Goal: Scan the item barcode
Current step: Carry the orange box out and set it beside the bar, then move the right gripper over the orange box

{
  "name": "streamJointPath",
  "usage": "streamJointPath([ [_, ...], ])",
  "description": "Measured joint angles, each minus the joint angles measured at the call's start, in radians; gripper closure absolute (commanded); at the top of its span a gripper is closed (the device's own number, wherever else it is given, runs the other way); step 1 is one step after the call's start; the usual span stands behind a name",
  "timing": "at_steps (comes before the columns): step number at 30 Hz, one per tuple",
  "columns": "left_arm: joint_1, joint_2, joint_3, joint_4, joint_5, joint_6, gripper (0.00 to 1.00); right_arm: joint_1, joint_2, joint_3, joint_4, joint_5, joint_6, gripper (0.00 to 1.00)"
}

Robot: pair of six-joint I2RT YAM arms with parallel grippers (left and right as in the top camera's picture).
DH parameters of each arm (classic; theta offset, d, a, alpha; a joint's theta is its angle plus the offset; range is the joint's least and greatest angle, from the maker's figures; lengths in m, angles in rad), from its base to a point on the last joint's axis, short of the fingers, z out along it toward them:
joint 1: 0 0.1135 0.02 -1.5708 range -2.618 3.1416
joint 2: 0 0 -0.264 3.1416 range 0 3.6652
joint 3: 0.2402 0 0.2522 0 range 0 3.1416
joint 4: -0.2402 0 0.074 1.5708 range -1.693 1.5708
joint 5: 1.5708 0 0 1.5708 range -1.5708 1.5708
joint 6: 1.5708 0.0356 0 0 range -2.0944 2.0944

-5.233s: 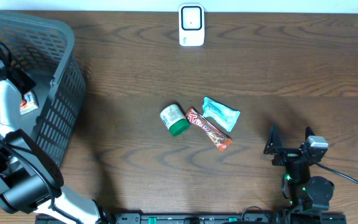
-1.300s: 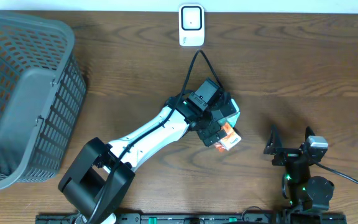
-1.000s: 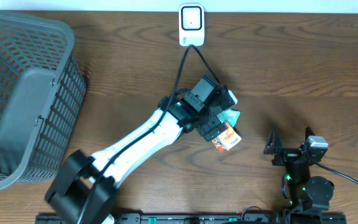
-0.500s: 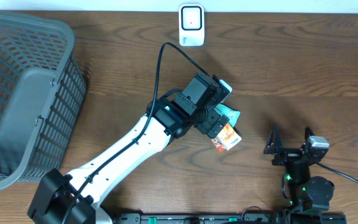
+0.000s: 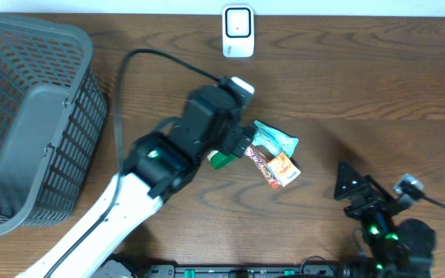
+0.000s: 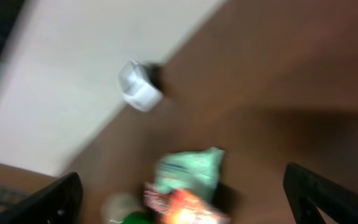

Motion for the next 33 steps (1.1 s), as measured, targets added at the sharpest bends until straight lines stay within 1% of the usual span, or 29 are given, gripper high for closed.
streamJointPath([
  [5, 0.033, -0.06, 0.0, -0.018, -0.071, 0.0, 0.02, 0.0, 0.037, 0.156, 0.142, -0.123, 0.034, 0.01],
  [9, 0.039, -0.065, 0.0, -0.058, -0.089, 0.0, 0.02, 0.0, 0.039, 0.166, 0.143, -0.161, 0.017, 0.01],
  [14, 0.039, -0.067, 0.0, -0.128, -0.095, -0.019, 0.02, 0.0, 0.05, 0.165, 0.144, -0.22, -0.135, 0.01],
  [17, 0.039, -0.086, 0.0, -0.142, -0.099, -0.032, 0.02, 0.0, 0.121, 0.167, 0.105, -0.27, -0.246, 0.01],
  [21, 0.039, -0.134, 0.0, -0.144, -0.103, -0.041, 0.02, 0.0, 0.34, 0.187, 0.056, -0.361, -0.4, 0.02],
  [24, 0.039, -0.169, 0.0, -0.157, -0.104, -0.048, 0.02, 0.004, 0.58, 0.253, -0.007, -0.402, -0.492, 0.07],
  [25, 0.039, -0.179, 0.0, -0.167, -0.105, -0.049, 0.02, 0.01, 0.678, 0.29, -0.039, -0.409, -0.527, 0.1],
  [26, 0.039, -0.185, 0.0, -0.178, -0.105, -0.05, 0.02, 0.018, 0.766, 0.324, -0.067, -0.413, -0.558, 0.16],
  [28, 0.039, -0.187, 0.0, -0.201, -0.106, -0.052, 0.02, 0.043, 0.941, 0.395, -0.147, -0.417, -0.62, 0.21],
  [30, 0.039, -0.187, 0.0, -0.235, -0.106, -0.052, 0.02, 0.085, 1.075, 0.466, -0.218, -0.42, -0.671, 0.22],
  [33, 0.039, -0.184, 0.0, -0.258, -0.115, -0.052, 0.02, 0.171, 1.234, 0.55, -0.258, -0.386, -0.721, 0.24],
])
